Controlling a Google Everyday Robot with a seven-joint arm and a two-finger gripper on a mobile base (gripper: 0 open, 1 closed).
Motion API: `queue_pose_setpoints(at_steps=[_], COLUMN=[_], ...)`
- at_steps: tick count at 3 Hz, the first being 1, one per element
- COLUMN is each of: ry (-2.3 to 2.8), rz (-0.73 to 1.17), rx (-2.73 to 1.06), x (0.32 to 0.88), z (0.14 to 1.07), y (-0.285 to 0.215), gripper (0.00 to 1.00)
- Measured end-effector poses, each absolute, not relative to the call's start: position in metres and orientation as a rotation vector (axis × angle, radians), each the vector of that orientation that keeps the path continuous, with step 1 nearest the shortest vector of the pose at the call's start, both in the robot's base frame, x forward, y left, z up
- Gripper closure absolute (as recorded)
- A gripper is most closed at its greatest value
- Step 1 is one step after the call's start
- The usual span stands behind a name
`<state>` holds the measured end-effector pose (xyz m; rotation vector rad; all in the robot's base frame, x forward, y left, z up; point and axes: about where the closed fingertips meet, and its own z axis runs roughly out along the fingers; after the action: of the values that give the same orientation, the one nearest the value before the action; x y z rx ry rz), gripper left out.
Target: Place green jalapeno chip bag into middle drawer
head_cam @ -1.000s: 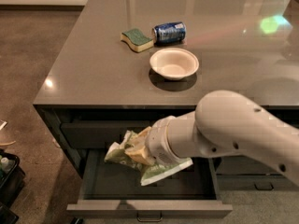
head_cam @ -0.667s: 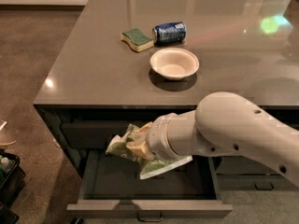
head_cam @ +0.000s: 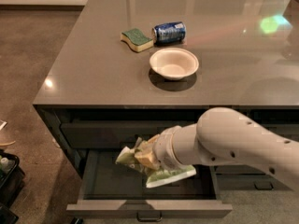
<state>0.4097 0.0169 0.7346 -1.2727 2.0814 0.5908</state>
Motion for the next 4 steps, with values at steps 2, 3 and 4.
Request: queue_pose_setpoints(at_steps=[2, 3, 4], ry=[2.338, 2.327, 2.343], rz=[0.688, 0.631, 0.592], rx=[-1.07, -1.011, -0.955], x=[0.402, 0.426, 0.448], z=[0.616, 0.584, 0.551], y=[-0.019, -0.021, -0.021], gripper=[1.0, 1.0, 1.0])
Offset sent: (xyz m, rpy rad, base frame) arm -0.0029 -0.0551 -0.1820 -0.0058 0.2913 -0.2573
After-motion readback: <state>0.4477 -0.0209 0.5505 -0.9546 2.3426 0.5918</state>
